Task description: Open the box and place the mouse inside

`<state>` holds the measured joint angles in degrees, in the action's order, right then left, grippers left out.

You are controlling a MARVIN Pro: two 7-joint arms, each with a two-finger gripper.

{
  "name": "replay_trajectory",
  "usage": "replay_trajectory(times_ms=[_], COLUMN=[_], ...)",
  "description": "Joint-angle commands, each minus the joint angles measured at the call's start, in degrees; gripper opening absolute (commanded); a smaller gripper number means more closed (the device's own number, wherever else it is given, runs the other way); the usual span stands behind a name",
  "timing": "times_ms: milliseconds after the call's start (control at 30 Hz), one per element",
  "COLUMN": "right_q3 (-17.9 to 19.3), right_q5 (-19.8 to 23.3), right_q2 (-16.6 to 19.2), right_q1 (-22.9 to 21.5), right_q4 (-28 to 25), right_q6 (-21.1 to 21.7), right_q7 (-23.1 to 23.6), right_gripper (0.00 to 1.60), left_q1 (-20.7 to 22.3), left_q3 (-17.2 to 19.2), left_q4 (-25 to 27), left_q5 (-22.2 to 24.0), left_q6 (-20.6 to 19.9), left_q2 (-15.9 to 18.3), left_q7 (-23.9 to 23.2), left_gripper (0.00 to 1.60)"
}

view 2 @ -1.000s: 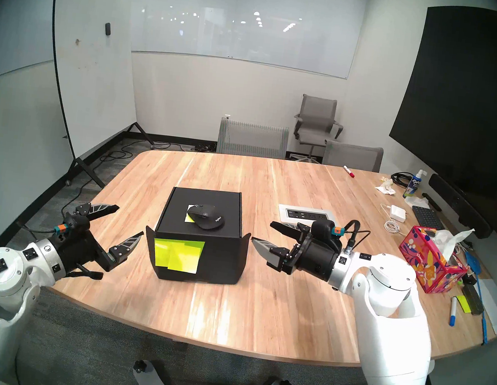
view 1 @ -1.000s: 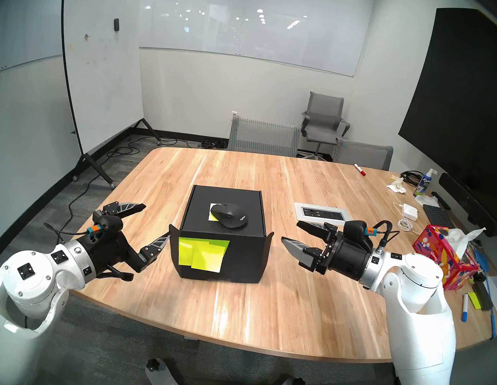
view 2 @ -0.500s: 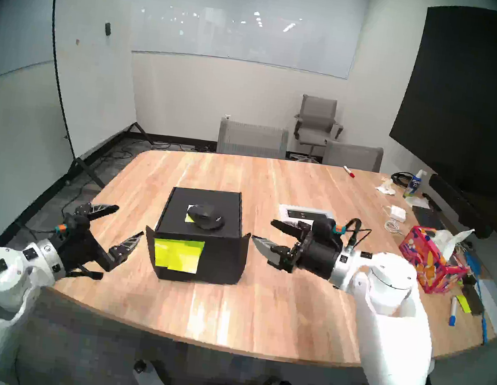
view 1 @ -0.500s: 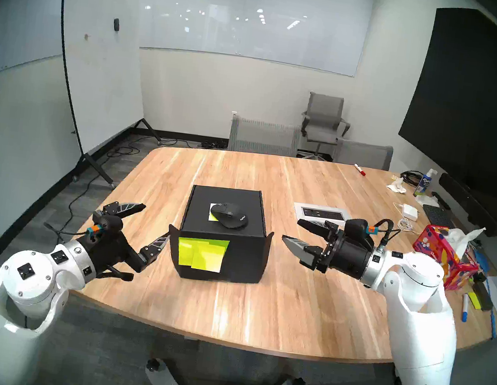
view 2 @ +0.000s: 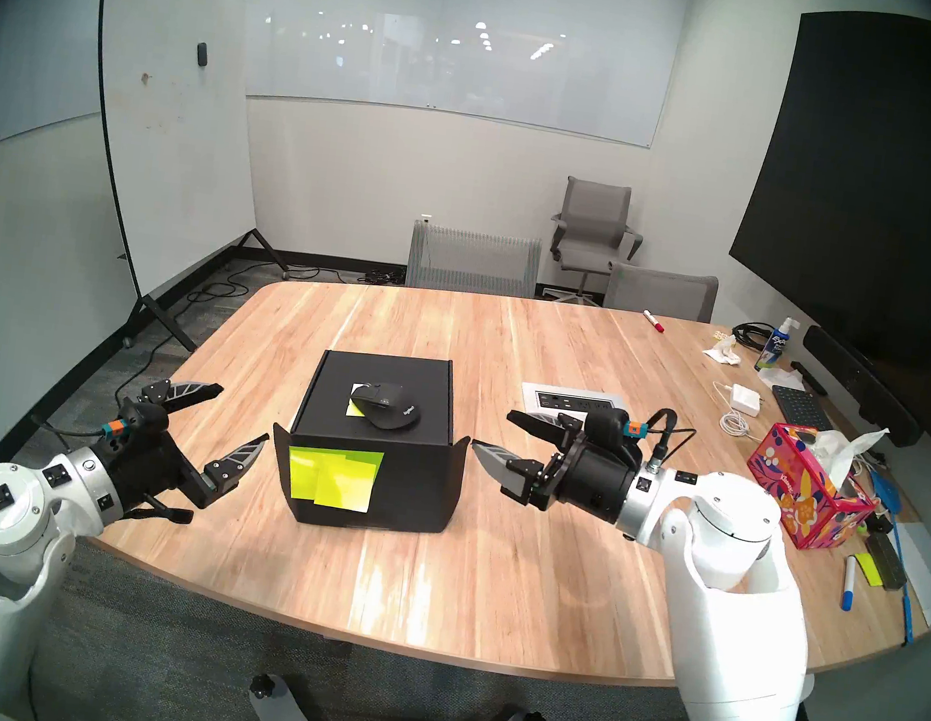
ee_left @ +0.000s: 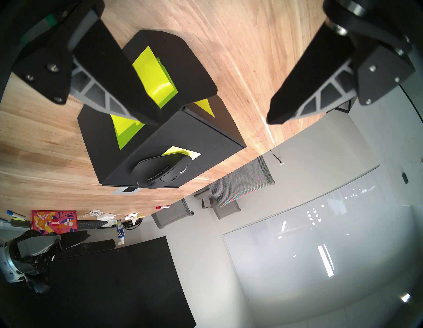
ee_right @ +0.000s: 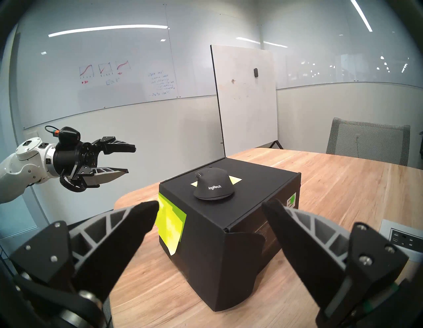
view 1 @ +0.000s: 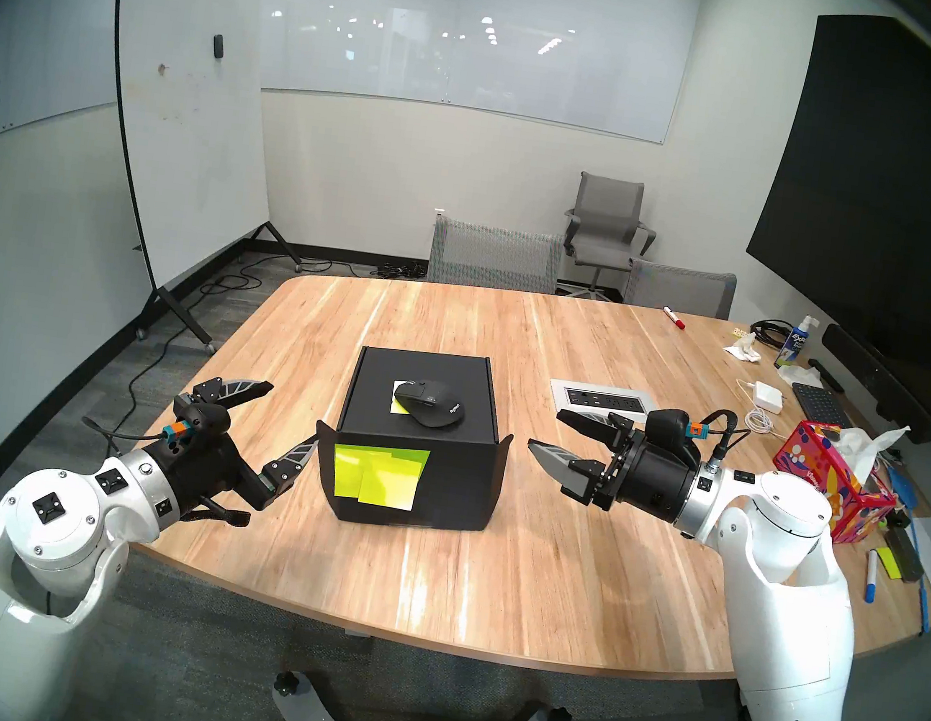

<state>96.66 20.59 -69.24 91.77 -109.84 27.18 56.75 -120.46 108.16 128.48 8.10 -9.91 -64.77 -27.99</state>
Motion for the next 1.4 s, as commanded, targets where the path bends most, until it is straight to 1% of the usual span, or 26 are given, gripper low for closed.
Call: replay_trajectory(times_ms=[0, 467, 567, 600, 667, 700, 900, 1033, 1067, 1133, 1367], right_q3=[0.1, 0.2, 0.3, 0.4, 0.5, 0.4, 0.0, -0.8, -1.2, -1.4, -3.2], right_q5=[0.1, -0.1, -0.1, -0.4, -0.3, -0.2, -0.4, -0.3, -0.2, -0.2, -0.4], right_q2=[-0.1, -0.3, 0.3, 1.0, 1.1, 1.9, 2.8, 3.8, 4.1, 4.3, 5.0], right_q1=[-0.8, -0.8, -0.9, -1.0, -1.0, -1.2, -2.0, -3.7, -4.8, -5.2, -8.6], right_q4=[-0.7, -0.7, -0.7, -0.6, -0.5, 0.1, 2.1, 4.0, 5.3, 5.9, 11.1], right_q6=[-0.1, 0.0, 0.2, 0.0, -0.2, -0.5, -2.2, -3.3, -3.8, -3.9, -6.8], right_q7=[-0.1, 0.1, 0.6, 1.3, 1.6, 2.8, 4.7, 6.9, 7.8, 8.2, 11.2], right_gripper=[1.6, 1.6, 1.6, 1.6, 1.6, 1.6, 1.6, 1.6, 1.6, 1.6, 1.6], left_q1=[-0.1, -0.1, -0.1, -0.1, -0.1, -0.1, -0.1, -0.1, -0.1, -0.1, -0.1], left_q3=[0.0, 0.0, 0.0, 0.0, 0.0, 0.0, 0.0, 0.0, 0.0, 0.0, 0.0], left_q4=[1.0, 1.0, 0.9, 0.9, 0.9, 0.9, 0.9, 0.9, 0.9, 0.9, 0.9], left_q5=[0.0, 0.0, 0.0, 0.0, 0.0, 0.0, 0.0, 0.0, 0.0, 0.0, 0.0], left_q6=[0.3, 0.3, 0.3, 0.3, 0.3, 0.3, 0.3, 0.3, 0.3, 0.3, 0.3], left_q2=[0.1, 0.1, 0.1, 0.1, 0.1, 0.1, 0.1, 0.1, 0.1, 0.1, 0.1], left_q7=[-0.1, -0.1, -0.1, -0.1, -0.1, -0.1, -0.1, -0.1, -0.1, -0.1, -0.1], left_gripper=[1.6, 1.6, 1.6, 1.6, 1.6, 1.6, 1.6, 1.6, 1.6, 1.6, 1.6])
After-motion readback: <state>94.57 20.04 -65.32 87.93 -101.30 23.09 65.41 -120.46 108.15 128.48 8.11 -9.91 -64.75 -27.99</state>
